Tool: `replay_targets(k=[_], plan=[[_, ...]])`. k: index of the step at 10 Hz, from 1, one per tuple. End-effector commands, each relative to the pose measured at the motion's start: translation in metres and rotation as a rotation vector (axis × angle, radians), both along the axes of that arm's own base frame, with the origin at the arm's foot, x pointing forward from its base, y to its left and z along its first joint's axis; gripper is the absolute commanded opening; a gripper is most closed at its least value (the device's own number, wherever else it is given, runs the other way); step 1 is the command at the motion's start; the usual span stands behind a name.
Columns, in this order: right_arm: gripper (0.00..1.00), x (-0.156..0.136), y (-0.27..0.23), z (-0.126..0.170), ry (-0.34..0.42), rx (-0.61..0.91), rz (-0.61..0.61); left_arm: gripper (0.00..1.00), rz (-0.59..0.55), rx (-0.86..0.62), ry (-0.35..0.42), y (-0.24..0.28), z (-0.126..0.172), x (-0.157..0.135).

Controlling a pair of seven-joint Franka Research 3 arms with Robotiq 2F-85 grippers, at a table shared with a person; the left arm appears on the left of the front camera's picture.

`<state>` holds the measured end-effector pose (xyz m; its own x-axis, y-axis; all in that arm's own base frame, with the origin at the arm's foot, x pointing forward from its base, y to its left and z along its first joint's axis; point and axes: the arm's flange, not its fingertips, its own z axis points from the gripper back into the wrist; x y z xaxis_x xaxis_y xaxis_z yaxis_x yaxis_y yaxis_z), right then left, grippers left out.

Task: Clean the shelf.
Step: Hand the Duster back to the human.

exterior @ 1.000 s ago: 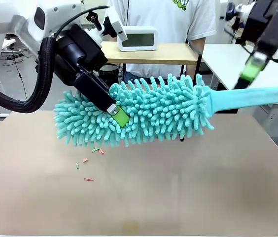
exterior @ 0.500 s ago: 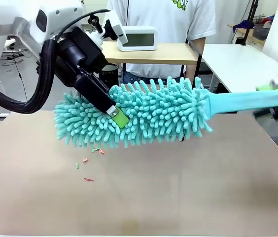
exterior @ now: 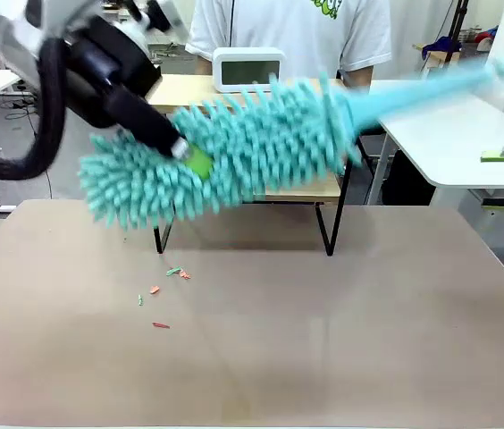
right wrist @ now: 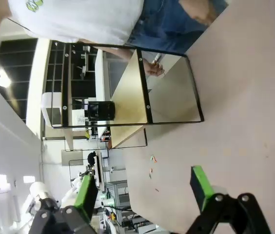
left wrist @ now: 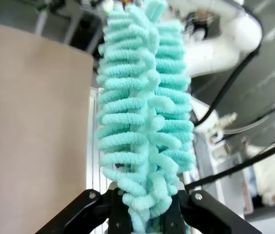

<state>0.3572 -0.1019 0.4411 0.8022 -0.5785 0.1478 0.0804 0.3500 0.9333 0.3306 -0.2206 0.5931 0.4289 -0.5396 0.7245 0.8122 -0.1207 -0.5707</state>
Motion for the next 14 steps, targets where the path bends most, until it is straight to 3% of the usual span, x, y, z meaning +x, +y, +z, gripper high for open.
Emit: replay_targets(k=[1, 2, 3, 4, 7, 9, 11, 12, 14], plan=[[1.0, -0.017, -0.011, -0.004, 0.016, -0.011, 0.112, 0.0, 0.276, -0.203, 0.102, 0.07, 0.025, -0.015], [1.0, -0.017, -0.011, -0.004, 0.016, -0.011, 0.112, 0.0, 0.449, -0.309, 0.13, 0.119, 0.036, -0.024], [1.0, -0.017, -0.011, -0.004, 0.016, -0.011, 0.112, 0.0, 0.679, -0.395, 0.229, 0.169, 0.039, -0.029], [1.0, -0.017, -0.011, -0.004, 0.016, -0.011, 0.112, 0.0, 0.989, -0.373, 0.34, 0.212, 0.023, -0.024], [1.0, -0.017, -0.011, -0.004, 0.016, -0.011, 0.112, 0.0, 1.309, -0.333, 0.595, 0.264, -0.037, 0.001], [1.0, -0.017, -0.011, -0.004, 0.016, -0.011, 0.112, 0.0, 1.427, -0.21, 0.752, 0.277, -0.074, 0.025], [1.0, -0.017, -0.011, -0.004, 0.016, -0.011, 0.112, 0.0, 1.27, -0.011, 0.957, 0.27, -0.102, 0.04], [1.0, -0.017, -0.011, -0.004, 0.016, -0.011, 0.112, 0.06, 1.402, -0.129, 0.707, 0.294, -0.096, 0.028], [1.0, -0.017, -0.011, -0.004, 0.016, -0.011, 0.112, 0.06, 1.402, -0.129, 0.707, 0.294, -0.096, 0.028]])
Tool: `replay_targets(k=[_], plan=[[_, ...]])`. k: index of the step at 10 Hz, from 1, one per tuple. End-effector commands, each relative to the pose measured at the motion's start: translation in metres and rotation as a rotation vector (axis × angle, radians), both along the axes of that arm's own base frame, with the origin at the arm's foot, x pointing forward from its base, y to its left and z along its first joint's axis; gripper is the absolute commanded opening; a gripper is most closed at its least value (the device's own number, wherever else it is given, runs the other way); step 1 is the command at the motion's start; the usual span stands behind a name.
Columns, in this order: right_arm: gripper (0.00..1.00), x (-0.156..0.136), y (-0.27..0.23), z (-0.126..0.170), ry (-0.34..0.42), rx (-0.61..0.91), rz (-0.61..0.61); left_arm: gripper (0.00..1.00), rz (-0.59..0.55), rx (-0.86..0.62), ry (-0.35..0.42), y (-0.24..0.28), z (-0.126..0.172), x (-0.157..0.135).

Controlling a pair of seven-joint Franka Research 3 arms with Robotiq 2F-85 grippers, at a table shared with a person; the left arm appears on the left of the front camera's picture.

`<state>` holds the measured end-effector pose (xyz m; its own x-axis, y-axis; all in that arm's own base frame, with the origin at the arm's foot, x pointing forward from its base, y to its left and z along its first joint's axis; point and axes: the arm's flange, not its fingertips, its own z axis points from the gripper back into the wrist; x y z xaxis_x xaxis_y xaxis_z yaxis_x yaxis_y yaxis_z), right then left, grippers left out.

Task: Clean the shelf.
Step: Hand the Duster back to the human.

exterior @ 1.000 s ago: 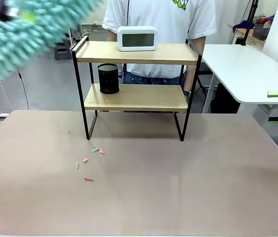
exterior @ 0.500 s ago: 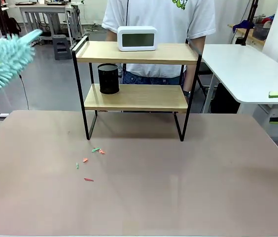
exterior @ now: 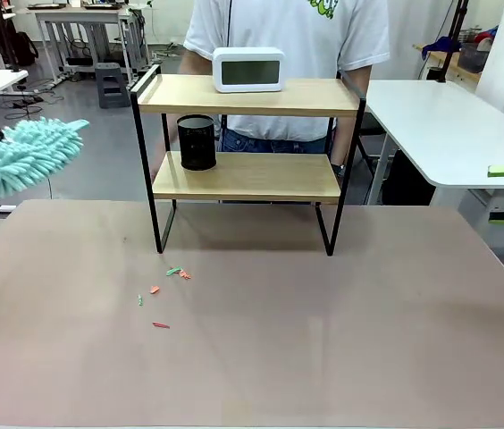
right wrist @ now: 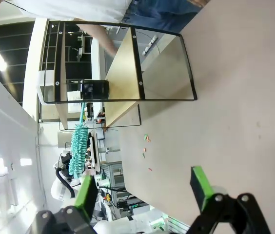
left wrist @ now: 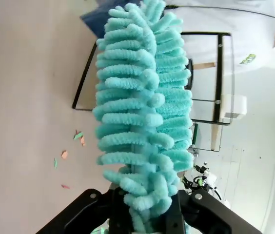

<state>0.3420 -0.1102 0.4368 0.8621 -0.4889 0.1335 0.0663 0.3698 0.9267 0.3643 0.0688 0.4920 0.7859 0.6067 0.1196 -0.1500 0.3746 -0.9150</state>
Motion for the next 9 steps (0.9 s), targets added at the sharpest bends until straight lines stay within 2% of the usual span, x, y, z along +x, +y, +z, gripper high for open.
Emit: replay_targets(k=[1, 9], plan=[[1.0, -0.0021, -0.0027, 0.0002, -0.01, 0.002, 0.007, 0.06, 0.007, 0.021, -0.056, 0.0049, 0.0053, -0.0053], [1.0, -0.0021, -0.0027, 0.0002, -0.01, 0.002, 0.007, 0.06, 0.007, 0.021, -0.056, 0.0049, 0.0053, -0.0053]])
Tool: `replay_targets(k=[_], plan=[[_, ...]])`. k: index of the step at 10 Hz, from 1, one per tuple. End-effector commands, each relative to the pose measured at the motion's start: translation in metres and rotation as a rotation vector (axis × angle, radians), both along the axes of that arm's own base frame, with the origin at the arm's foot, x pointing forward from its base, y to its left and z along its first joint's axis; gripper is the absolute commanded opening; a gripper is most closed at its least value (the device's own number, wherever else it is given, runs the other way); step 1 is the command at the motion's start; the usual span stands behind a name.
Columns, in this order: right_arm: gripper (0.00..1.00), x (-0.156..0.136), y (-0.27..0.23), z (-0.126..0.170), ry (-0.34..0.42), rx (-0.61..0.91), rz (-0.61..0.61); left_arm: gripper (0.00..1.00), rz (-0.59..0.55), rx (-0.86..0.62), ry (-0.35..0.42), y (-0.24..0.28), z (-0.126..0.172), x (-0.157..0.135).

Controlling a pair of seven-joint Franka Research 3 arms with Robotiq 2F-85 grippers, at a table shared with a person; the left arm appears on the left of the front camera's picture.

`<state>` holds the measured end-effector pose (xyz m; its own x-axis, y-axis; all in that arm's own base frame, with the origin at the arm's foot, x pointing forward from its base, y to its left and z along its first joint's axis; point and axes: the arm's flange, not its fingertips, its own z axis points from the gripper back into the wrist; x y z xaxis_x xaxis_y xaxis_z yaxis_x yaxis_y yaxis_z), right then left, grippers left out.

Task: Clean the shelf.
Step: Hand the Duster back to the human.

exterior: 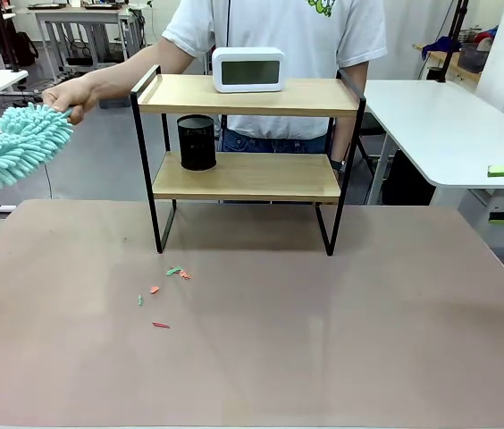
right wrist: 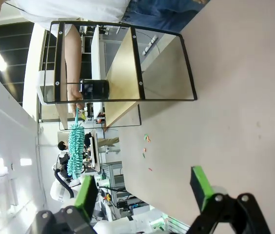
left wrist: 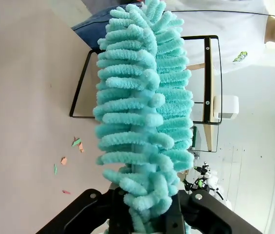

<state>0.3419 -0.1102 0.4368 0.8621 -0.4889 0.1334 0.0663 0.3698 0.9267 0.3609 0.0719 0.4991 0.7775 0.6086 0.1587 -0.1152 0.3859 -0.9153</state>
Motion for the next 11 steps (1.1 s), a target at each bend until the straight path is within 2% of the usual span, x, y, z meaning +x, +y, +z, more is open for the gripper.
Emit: replay_targets(k=[1, 2, 3, 4, 5, 8, 10, 11], plan=[[1.0, -0.002, -0.003, 0.0, -0.01, 0.002, 0.007, 0.06, 0.002, 0.008, -0.016, 0.002, -0.002, -0.002], [1.0, -0.002, -0.003, 0.0, -0.01, 0.002, 0.007, 0.17, 0.0, 0.0, 0.0, 0.0, 0.0, 0.0], [1.0, -0.002, -0.003, 0.0, -0.01, 0.002, 0.007, 0.62, -0.079, -0.013, 0.018, -0.001, 0.001, -0.002], [1.0, -0.002, -0.003, 0.0, -0.01, 0.002, 0.007, 0.74, -0.079, -0.037, 0.013, -0.003, 0.003, -0.002], [1.0, -0.002, -0.003, 0.0, -0.01, 0.002, 0.007, 1.0, -0.108, -0.025, 0.0, -0.007, 0.003, -0.005], [1.0, -0.002, -0.003, 0.0, -0.01, 0.002, 0.007, 1.0, -0.215, -0.086, 0.001, -0.026, -0.006, -0.012], [1.0, -0.002, -0.003, 0.0, -0.01, 0.002, 0.007, 1.0, -0.303, -0.129, -0.035, -0.041, -0.036, 0.001], [1.0, -0.002, -0.003, 0.0, -0.01, 0.002, 0.007, 1.0, -0.326, -0.202, -0.037, -0.048, -0.055, 0.013]])
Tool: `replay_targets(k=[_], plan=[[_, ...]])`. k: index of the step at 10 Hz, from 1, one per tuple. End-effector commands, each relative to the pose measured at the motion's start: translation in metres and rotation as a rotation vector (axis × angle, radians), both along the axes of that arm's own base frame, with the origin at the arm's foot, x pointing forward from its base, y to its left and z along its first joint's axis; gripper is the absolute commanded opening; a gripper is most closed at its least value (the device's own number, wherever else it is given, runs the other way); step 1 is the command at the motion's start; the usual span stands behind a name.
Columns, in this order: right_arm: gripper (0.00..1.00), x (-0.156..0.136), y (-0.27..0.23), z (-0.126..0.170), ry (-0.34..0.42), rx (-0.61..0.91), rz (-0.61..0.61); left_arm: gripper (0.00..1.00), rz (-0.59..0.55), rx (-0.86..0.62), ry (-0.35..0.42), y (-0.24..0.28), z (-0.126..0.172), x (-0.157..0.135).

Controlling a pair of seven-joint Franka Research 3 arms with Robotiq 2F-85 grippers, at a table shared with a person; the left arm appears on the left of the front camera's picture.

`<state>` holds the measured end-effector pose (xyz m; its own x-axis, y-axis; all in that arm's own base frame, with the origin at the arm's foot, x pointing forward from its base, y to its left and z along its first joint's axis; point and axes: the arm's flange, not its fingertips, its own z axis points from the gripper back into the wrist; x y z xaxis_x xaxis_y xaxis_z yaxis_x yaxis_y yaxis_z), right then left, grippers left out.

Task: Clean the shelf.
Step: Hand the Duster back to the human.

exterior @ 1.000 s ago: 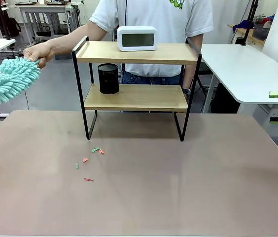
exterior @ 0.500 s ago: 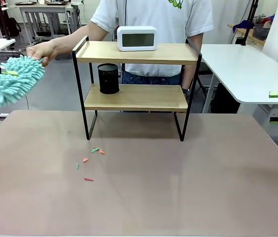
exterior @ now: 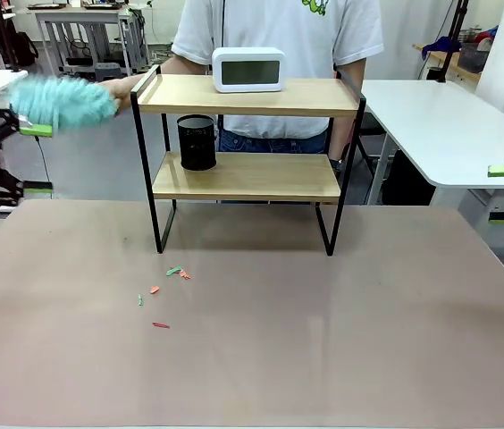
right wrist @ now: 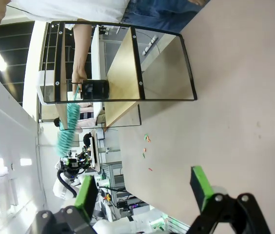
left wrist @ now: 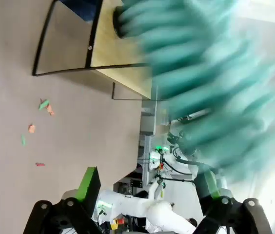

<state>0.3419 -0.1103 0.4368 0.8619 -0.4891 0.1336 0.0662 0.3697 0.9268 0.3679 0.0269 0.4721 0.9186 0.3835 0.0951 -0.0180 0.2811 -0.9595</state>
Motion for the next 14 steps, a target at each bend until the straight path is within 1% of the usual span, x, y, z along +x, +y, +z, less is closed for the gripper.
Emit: replay_targets(k=[1, 2, 3, 4, 5, 6, 14], plan=[[1.0, -0.002, -0.003, 0.0, -0.009, 0.002, 0.007, 1.0, -0.044, -0.102, -0.029, -0.012, -0.045, 0.013], [1.0, -0.002, -0.003, 0.0, -0.009, 0.002, 0.007, 1.0, -0.07, -0.129, -0.022, -0.026, -0.062, 0.019], [1.0, -0.002, -0.003, 0.0, -0.009, 0.002, 0.007, 1.0, -0.058, -0.111, -0.005, -0.037, -0.074, 0.022], [1.0, -0.002, -0.003, 0.0, -0.009, 0.002, 0.007, 1.0, -0.101, -0.162, 0.036, -0.043, -0.079, 0.024], [1.0, -0.002, -0.003, 0.0, -0.009, 0.002, 0.007, 1.0, -0.193, -0.147, 0.108, -0.047, -0.079, 0.023], [1.0, -0.002, -0.003, 0.0, -0.009, 0.002, 0.007, 1.0, -0.076, -0.119, 0.035, -0.036, -0.078, 0.029], [1.0, -0.002, -0.003, 0.0, -0.009, 0.002, 0.007, 1.0, -0.076, -0.119, 0.035, -0.036, -0.078, 0.029]])
